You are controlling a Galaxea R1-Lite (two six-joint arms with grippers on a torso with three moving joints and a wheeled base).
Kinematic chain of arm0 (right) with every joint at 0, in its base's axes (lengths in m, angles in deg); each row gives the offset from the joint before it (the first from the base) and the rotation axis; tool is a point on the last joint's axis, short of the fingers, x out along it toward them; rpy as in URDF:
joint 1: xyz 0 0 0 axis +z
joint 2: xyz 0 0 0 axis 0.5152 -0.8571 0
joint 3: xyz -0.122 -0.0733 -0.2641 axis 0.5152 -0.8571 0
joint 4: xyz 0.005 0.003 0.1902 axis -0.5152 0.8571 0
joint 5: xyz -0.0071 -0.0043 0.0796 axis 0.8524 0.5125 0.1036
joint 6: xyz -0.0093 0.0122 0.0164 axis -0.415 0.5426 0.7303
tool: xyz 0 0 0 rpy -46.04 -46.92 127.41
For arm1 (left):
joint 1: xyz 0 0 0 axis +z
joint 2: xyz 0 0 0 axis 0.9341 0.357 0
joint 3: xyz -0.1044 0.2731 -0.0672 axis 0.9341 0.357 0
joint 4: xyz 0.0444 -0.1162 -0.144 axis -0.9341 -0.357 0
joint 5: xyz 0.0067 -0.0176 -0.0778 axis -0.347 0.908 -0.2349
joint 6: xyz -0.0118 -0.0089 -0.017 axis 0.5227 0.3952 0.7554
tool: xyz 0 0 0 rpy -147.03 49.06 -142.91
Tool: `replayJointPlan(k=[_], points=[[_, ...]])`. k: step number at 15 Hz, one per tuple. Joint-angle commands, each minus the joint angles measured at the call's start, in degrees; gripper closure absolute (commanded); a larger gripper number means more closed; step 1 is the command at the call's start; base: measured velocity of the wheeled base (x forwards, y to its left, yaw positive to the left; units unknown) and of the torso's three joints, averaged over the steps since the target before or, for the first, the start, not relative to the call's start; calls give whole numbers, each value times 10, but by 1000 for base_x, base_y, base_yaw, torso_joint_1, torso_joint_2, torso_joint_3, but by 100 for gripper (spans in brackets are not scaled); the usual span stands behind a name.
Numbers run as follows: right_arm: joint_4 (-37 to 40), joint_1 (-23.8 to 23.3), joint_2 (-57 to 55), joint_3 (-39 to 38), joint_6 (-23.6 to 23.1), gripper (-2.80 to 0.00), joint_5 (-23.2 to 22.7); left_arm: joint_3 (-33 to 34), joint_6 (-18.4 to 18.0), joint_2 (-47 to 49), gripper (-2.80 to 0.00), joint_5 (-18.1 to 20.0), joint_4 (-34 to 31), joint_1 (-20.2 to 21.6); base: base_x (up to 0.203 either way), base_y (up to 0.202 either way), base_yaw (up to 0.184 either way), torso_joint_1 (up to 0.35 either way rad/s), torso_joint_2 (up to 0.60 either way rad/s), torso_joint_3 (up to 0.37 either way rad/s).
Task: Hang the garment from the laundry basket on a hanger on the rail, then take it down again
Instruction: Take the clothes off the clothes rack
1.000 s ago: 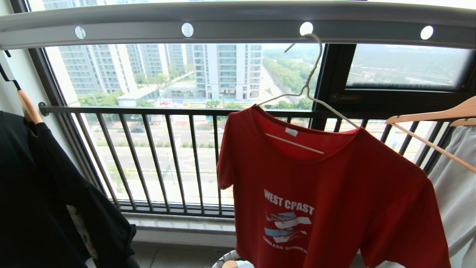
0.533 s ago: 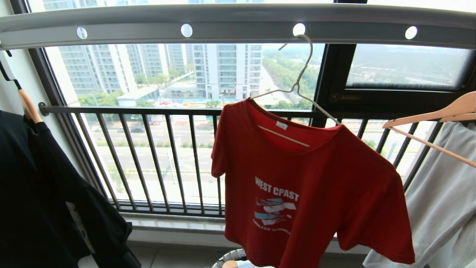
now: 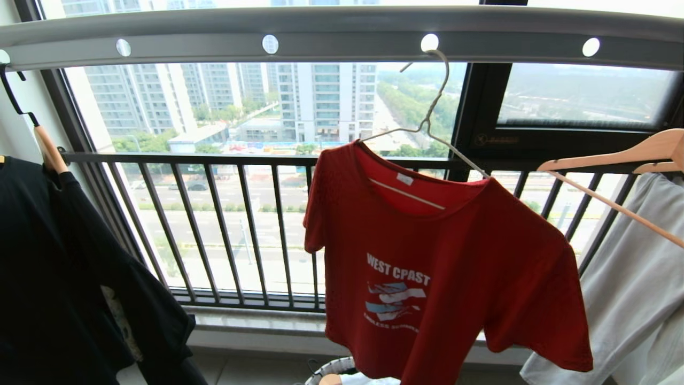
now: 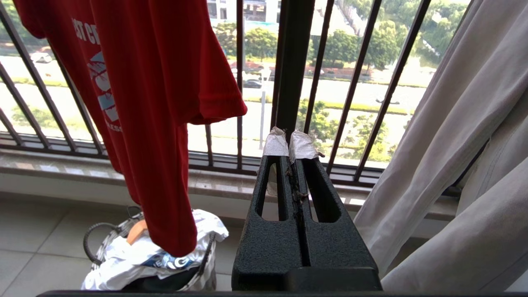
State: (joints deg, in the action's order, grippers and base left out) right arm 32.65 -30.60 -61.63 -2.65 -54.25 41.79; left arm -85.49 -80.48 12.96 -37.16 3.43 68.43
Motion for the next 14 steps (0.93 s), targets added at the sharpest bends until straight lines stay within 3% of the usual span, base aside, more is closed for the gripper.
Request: replayJointPlan(k=[1,14], points=[[0,0,0,0,0,0,0,0,0,0,0,0,0,-1,0,0,0,0,0,0],[0,0,0,0,0,0,0,0,0,0,0,0,-1,0,0,0,0,0,0,0]])
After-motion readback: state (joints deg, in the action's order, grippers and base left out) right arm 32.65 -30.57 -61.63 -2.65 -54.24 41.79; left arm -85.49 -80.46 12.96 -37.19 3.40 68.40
